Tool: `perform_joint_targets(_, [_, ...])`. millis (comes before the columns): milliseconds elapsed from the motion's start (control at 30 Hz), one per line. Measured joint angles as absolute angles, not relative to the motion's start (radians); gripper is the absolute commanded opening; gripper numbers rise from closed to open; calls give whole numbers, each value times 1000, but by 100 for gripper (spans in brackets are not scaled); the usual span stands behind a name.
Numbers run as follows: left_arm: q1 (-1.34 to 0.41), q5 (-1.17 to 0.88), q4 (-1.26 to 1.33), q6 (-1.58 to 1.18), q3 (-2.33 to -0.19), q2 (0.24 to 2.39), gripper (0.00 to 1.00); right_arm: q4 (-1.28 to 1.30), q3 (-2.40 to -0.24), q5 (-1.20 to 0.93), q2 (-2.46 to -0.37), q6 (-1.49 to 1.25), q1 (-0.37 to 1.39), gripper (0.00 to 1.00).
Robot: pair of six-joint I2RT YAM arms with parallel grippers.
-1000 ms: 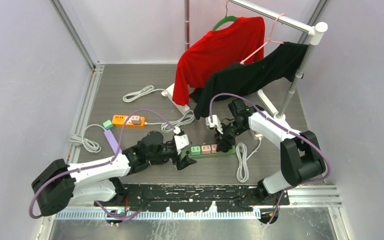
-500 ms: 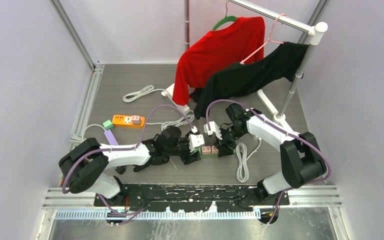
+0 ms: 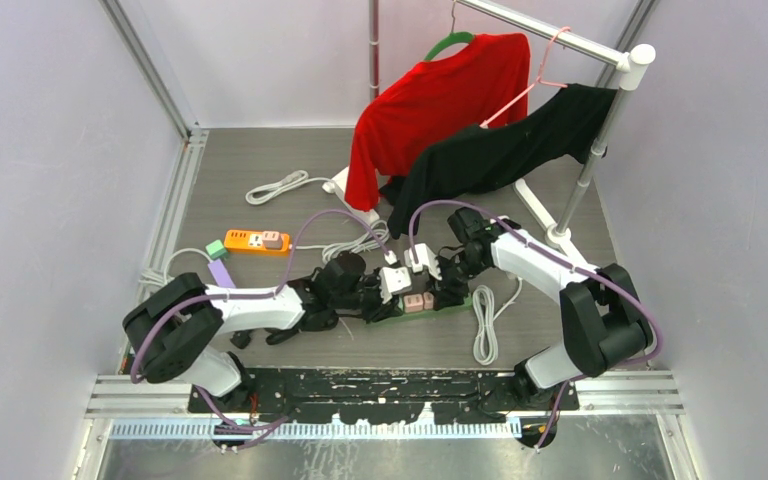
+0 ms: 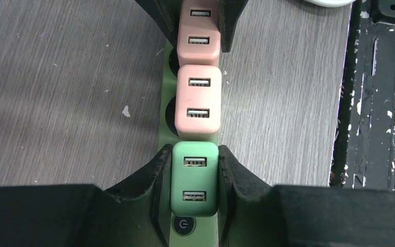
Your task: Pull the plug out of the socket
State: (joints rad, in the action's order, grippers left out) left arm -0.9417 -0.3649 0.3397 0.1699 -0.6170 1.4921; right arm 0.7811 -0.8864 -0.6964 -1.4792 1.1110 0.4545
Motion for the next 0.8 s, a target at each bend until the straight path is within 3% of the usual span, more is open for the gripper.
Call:
perform_joint_targets(133, [-941, -364, 354, 147, -608, 1491, 0, 772, -886, -695, -1475, 1111, 454, 13])
perform_joint_targets(300, [-943, -348, 406, 128, -561, 1458, 0, 784, -888, -721, -1467, 1110, 426, 2])
perform_joint_targets(800, [-949, -340, 434, 62, -503, 1403, 0, 747, -857, -715, -1405, 1074, 497, 1])
